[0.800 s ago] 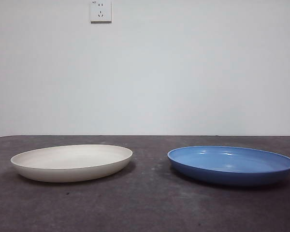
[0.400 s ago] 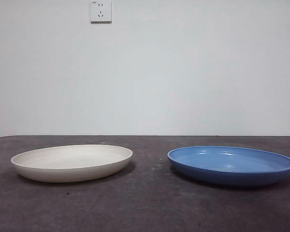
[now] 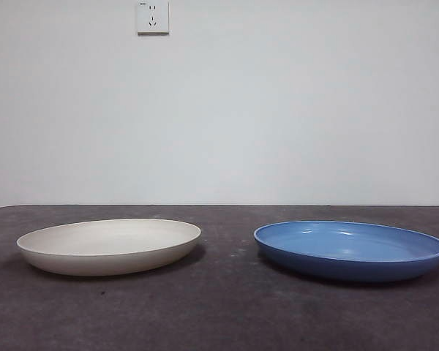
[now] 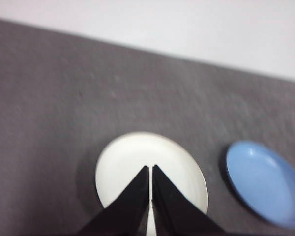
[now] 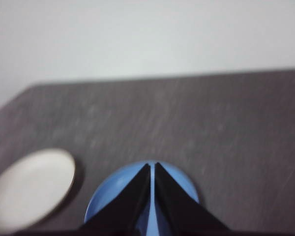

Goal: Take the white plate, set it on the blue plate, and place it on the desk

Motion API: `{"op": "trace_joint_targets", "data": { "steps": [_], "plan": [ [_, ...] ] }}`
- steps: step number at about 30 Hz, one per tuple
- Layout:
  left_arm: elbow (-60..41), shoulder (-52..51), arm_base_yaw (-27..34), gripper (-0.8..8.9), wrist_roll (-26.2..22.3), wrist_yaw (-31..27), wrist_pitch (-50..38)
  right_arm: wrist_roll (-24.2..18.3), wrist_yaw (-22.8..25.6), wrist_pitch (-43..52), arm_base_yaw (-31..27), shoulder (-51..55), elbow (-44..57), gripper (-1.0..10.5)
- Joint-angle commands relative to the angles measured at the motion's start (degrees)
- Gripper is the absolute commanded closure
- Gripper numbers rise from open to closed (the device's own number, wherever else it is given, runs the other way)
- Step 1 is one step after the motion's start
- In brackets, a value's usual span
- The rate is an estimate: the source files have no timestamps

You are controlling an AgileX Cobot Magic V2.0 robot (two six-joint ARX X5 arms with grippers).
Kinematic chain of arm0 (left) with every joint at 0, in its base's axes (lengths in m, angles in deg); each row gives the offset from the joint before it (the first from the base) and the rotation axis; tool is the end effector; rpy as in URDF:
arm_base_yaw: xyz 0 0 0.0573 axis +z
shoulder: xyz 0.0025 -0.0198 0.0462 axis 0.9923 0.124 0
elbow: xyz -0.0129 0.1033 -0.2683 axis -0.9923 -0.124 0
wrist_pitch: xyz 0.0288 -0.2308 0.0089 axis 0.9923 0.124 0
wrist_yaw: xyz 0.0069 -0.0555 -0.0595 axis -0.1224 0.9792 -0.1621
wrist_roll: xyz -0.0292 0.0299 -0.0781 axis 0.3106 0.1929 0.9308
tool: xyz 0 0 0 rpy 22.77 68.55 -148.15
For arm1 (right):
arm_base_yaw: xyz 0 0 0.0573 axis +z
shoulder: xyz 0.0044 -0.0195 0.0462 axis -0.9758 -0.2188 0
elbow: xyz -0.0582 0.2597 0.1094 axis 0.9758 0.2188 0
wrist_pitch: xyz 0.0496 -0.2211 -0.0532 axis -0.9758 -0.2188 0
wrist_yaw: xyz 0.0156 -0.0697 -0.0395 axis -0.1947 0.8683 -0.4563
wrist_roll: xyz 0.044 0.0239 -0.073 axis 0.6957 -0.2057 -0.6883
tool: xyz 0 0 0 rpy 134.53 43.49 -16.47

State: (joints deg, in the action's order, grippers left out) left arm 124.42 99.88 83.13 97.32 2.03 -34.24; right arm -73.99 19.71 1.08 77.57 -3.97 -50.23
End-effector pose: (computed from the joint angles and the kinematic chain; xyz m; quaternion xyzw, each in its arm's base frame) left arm 0.1100 -0.0273 0.3052 -0.1270 0.2027 -0.1619 0.9574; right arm 0.0913 0.0259 0.3208 0.1036 0.1467 0.1590 0.9708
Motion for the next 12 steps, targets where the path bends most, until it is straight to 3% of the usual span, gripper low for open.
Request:
{"op": "trace_joint_targets", "data": {
  "steps": [1, 5, 12],
  "plan": [
    [2.82, 3.63, -0.09, 8.04, -4.17, 3.45, 2.93, -4.55, -2.78, -6.36, -0.07, -5.44, -5.03, 9.4],
    [5.11, 8.09, -1.09, 8.04, -6.43, 8.79, 7.69, -8.44, -5.22, -14.99, 0.22, -11.89, -10.23, 9.4],
    [6.58, 11.43, -3.87, 8.04, -11.58, 9.92, 16.74, -13.27, -6.49, -25.59, 2.58, -18.67, -12.57, 9.4]
  ]
}}
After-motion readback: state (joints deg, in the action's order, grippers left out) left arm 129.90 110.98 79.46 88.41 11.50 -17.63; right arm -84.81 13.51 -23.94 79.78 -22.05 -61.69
